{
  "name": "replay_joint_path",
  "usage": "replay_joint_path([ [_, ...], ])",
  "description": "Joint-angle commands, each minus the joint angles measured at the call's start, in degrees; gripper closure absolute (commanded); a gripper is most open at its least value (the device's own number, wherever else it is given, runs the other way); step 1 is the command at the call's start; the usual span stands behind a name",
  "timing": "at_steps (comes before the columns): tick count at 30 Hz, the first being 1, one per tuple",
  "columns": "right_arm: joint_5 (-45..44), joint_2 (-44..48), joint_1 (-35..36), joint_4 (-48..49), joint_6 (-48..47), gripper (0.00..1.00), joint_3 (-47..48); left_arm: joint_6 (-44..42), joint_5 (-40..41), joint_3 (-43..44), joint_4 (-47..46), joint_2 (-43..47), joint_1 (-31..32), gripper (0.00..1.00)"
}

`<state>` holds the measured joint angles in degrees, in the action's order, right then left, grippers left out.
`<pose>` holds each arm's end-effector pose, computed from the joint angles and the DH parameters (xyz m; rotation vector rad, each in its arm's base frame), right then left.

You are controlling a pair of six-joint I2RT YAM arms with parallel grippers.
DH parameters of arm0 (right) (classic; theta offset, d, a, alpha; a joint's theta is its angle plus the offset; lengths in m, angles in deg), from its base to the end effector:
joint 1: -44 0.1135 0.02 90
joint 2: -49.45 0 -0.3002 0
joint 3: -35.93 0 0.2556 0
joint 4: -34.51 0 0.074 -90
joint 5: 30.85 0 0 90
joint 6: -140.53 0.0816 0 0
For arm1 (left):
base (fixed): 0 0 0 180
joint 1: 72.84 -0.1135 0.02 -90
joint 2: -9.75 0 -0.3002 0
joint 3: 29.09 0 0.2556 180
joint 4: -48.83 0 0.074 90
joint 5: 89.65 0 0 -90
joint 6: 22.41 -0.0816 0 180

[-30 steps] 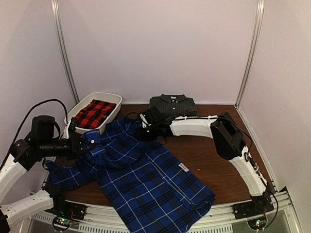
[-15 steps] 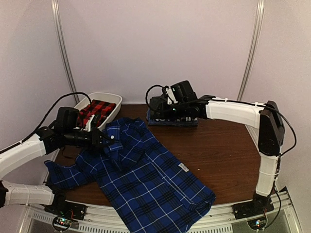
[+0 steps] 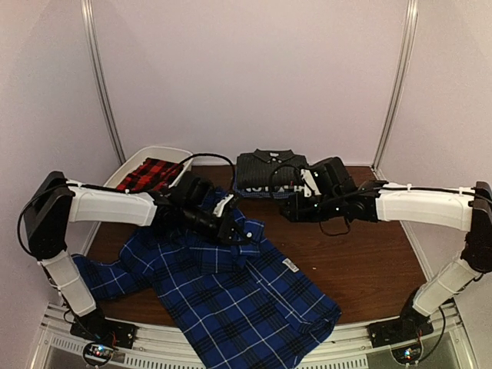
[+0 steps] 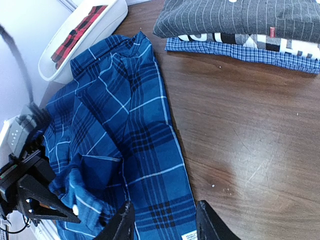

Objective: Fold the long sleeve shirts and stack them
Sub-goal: Place the sleeve of the 1/3-folded shirt, then smooth out the 1/3-folded shirt at the center of the board.

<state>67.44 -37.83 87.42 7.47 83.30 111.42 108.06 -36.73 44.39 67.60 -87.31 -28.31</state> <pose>0.2654 0.2673 0.2641 -0.3043 2.3714 0.8421 0.2463 -0.3113 0.2155 0.4742 2.5700 -1.4104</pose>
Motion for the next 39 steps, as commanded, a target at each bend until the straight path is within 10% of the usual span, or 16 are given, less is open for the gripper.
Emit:
replay_joint_path([
  [1, -0.76, 4.63, 1.5, 2.14, 1.82, 0.55, -5.74, -1.96, -4.2, 4.86, -4.75, -6.06, 2.81, 1.0],
  [12, 1.4, 6.08, 3.76, 1.62, 0.27, 0.37, -11.9, -3.54, -1.16, 6.47, -1.31, -5.98, 4.36, 0.42],
  [39, 1.89, -17.78, 12.37, -2.91, 7.61, 0.38, 1.25, -3.54, 5.61, -7.24, 1.93, 8.9, -1.29, 0.54],
])
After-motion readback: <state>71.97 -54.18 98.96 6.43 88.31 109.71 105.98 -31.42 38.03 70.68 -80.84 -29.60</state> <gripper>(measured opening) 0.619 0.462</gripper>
